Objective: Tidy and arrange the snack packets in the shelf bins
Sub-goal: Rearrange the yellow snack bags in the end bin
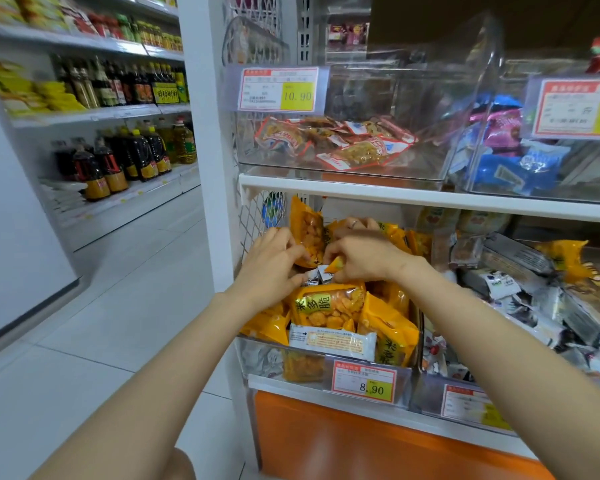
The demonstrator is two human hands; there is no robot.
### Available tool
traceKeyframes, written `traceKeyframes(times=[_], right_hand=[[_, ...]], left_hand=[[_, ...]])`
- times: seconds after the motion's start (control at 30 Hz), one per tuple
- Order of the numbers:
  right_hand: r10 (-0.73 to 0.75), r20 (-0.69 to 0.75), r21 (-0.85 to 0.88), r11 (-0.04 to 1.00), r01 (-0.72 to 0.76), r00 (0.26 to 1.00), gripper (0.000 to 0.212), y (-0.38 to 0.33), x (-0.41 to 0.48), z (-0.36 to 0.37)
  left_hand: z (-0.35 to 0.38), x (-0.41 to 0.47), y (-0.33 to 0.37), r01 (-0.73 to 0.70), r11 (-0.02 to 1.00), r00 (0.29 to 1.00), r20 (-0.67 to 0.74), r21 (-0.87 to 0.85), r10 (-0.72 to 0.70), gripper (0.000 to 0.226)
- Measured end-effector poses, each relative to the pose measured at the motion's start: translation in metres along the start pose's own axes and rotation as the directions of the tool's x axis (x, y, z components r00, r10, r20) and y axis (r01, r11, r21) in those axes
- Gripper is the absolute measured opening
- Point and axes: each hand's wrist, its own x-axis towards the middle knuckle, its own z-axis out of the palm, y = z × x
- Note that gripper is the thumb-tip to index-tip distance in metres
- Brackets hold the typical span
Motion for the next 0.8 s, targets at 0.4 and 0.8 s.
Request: traceKeyframes(times=[0.4, 0.8], right_hand=[[0.054, -0.158, 0.768, 0.635, 0.089, 0.986, 0.021, 0.013, -0.022, -0.022], [0.007, -0.055, 0.561, 0.827, 0.025, 0.998, 0.022, 0.007, -0.026, -0.014]], left_hand=[[-0.006, 0.003, 0.007, 0.115, 0.943, 0.993, 0.012, -0.312, -0.117, 0.06], [-0.029, -0.014, 0.01, 0.124, 0.827, 0.949, -0.178, -0.549, -0.26, 0.03]])
